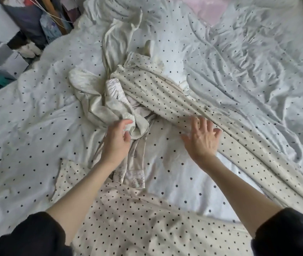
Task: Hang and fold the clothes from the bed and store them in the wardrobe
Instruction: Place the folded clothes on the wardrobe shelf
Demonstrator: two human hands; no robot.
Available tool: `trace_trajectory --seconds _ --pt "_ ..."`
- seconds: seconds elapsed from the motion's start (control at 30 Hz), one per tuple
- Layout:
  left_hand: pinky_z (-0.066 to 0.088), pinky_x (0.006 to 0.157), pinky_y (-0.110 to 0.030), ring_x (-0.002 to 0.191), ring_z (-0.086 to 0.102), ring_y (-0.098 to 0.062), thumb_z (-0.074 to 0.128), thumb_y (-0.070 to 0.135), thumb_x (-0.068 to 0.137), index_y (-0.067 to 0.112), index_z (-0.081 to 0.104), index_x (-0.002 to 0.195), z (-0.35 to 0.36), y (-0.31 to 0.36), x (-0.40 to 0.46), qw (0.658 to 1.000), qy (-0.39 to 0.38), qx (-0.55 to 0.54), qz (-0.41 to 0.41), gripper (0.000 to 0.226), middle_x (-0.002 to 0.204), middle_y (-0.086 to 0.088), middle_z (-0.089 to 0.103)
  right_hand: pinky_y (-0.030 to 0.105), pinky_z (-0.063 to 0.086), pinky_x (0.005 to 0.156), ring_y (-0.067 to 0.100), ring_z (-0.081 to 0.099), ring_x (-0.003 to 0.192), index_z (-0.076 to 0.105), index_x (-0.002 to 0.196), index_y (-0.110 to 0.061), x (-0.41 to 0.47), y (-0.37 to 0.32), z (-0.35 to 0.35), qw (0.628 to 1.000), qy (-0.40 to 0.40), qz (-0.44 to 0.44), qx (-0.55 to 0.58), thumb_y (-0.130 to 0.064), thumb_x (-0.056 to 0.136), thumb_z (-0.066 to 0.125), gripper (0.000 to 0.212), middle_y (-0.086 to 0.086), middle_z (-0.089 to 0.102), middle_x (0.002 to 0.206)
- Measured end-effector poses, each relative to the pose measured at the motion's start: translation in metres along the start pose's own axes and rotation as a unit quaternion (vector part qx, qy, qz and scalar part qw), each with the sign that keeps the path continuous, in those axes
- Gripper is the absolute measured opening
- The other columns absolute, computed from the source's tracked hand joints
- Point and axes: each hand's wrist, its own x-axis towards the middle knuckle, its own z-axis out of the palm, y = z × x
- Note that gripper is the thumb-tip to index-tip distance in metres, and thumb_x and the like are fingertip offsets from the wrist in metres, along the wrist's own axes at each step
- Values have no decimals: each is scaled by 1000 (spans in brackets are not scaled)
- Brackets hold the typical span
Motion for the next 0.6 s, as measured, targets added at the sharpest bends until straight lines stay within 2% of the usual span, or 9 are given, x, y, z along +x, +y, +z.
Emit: trace_trajectory --seconds 0.07,0.13,0.2,0.27,0.3,0.37,0.47,0.53,0.6 --pt "30 100 -22 117 49 -27 52 -9 85 2 58 119 12 13 18 994 -12 76 74 37 121 -13 56 41 26 98 26 35 125 37 138 -20 11 7 4 1000 -6 -13 -19 -33 94 47 47 5 40 136" --pt "27 107 -30 125 43 -28 56 -7 82 6 56 125 27 25 33 977 -53 152 138 45 133 -12 50 38 26 93 24 40 119 51 131 -24 16 12 7 999 9 -35 7 -16 94 45 38 3 50 125" --pt "22 112 -39 135 33 -29 61 -2 81 14 48 136 47 39 44 948 -103 227 196 58 145 -12 37 37 29 90 23 47 111 62 122 -27 15 21 3 994 20 -50 94 -13 93 46 36 -1 58 113" --pt "20 113 -45 139 26 -30 63 -3 78 20 42 141 63 51 48 923 -136 278 228 70 151 -11 29 38 41 80 27 58 92 73 103 -20 7 25 -7 974 47 -73 209 -14 89 58 21 3 65 94" --pt "23 111 -47 137 30 -30 65 -7 73 19 46 137 72 58 49 917 -136 287 242 72 148 -12 34 37 45 70 30 60 79 75 92 -14 0 29 -11 962 68 -84 251 -10 83 66 13 5 65 83" --pt "36 98 -47 119 50 -32 68 -15 57 11 62 118 75 63 51 914 -95 296 262 66 128 -13 55 31 45 54 30 59 61 73 77 -8 -15 30 -15 949 95 -106 281 -4 74 73 5 7 63 71" --pt "36 87 -42 94 58 -31 63 -19 50 8 65 98 68 63 58 916 -5 304 262 56 101 -10 63 30 45 54 28 57 61 73 80 -7 -29 40 -19 942 94 -117 300 -5 76 73 5 6 64 71" --pt "32 87 -43 91 57 -31 62 -19 50 7 64 96 58 60 62 916 18 304 261 53 95 -10 63 32 45 56 29 56 61 70 79 -6 -31 47 -24 941 91 -100 310 -7 83 69 4 6 63 69" --pt "32 87 -44 90 57 -31 63 -18 51 5 65 94 47 55 64 915 32 307 259 49 93 -12 63 30 39 52 31 53 54 64 74 -4 -32 50 -27 946 98 -70 301 -11 88 63 16 7 59 60"
